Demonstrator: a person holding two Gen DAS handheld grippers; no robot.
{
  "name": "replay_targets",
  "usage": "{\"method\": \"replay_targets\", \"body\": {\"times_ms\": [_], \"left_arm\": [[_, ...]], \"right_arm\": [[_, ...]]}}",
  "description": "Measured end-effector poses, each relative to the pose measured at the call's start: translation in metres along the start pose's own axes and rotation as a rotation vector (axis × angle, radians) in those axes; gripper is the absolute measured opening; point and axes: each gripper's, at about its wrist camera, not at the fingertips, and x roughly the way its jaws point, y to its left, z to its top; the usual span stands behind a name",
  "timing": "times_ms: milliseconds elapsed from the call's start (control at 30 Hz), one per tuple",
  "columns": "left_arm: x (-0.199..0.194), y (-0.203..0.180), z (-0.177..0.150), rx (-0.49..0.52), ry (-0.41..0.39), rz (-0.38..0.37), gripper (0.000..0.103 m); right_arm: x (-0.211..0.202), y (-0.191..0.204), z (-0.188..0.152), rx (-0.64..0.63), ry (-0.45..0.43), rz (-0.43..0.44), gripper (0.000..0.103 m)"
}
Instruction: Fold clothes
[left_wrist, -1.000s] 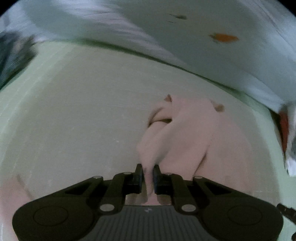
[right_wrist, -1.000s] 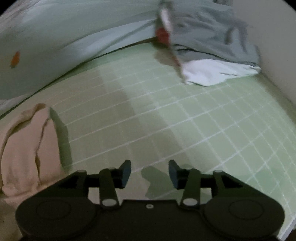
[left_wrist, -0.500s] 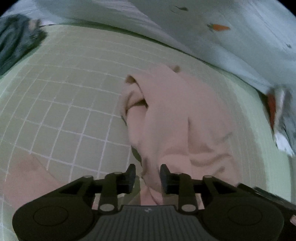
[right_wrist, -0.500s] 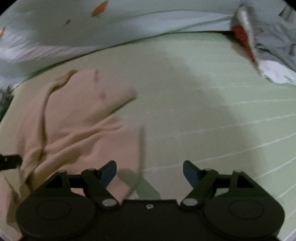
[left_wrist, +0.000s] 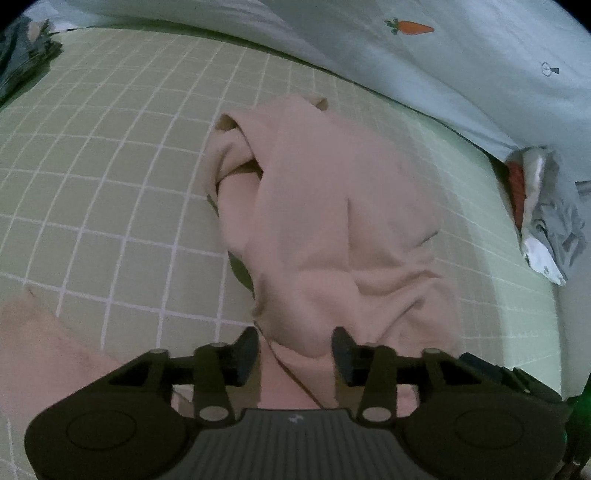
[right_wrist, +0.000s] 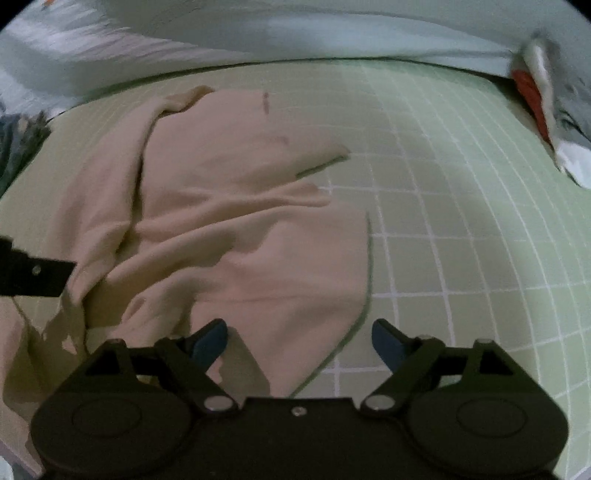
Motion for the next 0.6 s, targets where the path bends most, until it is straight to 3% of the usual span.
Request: {"method": "replay_targets", "body": {"times_ms": [267,333,367,433,500,567,600], "left_arm": [[0.005,-0.008,-0.006,-0.032,-0.006,0.015,0.049],[0.008,-0.009,-0.007,-0.037,-0.004,0.006,0.025],[0.008,-0.009,-0.008,-0.042,-0.003,0.002,0.021],[0.010,-0.006,-0.009,-0.052,-0.003,-0.003,0.014],[0.010,-0.003,-0.009,-0.068,-0.005,-0.006,0.013],[0.008,0.000,-0.008,-0.084,-0.012,-0.003,0.012],[0.006,0.004,-0.007,-0.096,-0.020,-0.002,0.012]], "right_arm": [[-0.001,0.002,-0.005,-0.058,-0.014,0.033,0.087],[-0.001,0.003,-0.005,-0.075,-0.025,0.044,0.084],[-0.002,0.003,-0.006,-0.084,-0.032,0.051,0.080],[-0.005,0.004,-0.007,-0.100,-0.052,0.066,0.064],[-0.008,0.003,-0.007,-0.109,-0.068,0.097,0.024],[-0.009,0.000,-0.008,-0.104,-0.073,0.132,0.008],[-0.009,-0.002,-0.008,-0.092,-0.075,0.144,0.006]]}}
